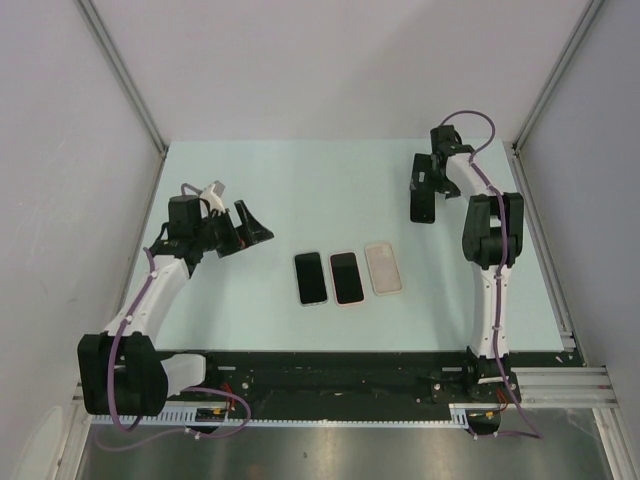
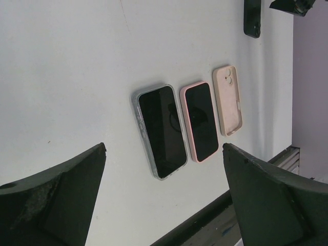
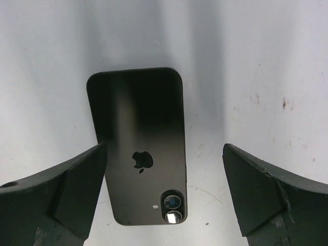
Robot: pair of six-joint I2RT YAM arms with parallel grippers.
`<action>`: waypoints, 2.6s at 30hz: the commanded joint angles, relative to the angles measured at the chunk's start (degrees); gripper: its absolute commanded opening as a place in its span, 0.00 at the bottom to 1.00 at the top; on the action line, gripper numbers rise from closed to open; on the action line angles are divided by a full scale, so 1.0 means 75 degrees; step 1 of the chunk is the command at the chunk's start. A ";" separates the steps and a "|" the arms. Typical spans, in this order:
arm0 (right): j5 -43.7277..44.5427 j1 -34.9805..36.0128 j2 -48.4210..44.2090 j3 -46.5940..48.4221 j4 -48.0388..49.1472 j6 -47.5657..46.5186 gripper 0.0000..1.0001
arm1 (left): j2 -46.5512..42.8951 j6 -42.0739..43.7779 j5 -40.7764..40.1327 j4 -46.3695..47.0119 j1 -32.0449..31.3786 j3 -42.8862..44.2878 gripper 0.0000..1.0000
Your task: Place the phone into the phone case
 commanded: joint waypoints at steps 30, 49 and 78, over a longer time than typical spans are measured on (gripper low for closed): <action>-0.0159 0.0316 0.0303 0.0000 0.0236 -0.0080 0.61 | -0.0343 0.0004 -0.0412 0.0102 -0.0464 -0.0068 0.96; -0.1605 0.1346 -0.0402 -0.1011 0.1386 0.1119 0.59 | 0.1602 -0.1472 -0.0097 0.1356 -0.1871 0.0799 0.84; 0.0074 0.2027 0.0641 0.0291 0.0507 0.0694 0.81 | 0.1063 -0.0945 -0.0588 0.0876 -0.1918 0.0529 0.90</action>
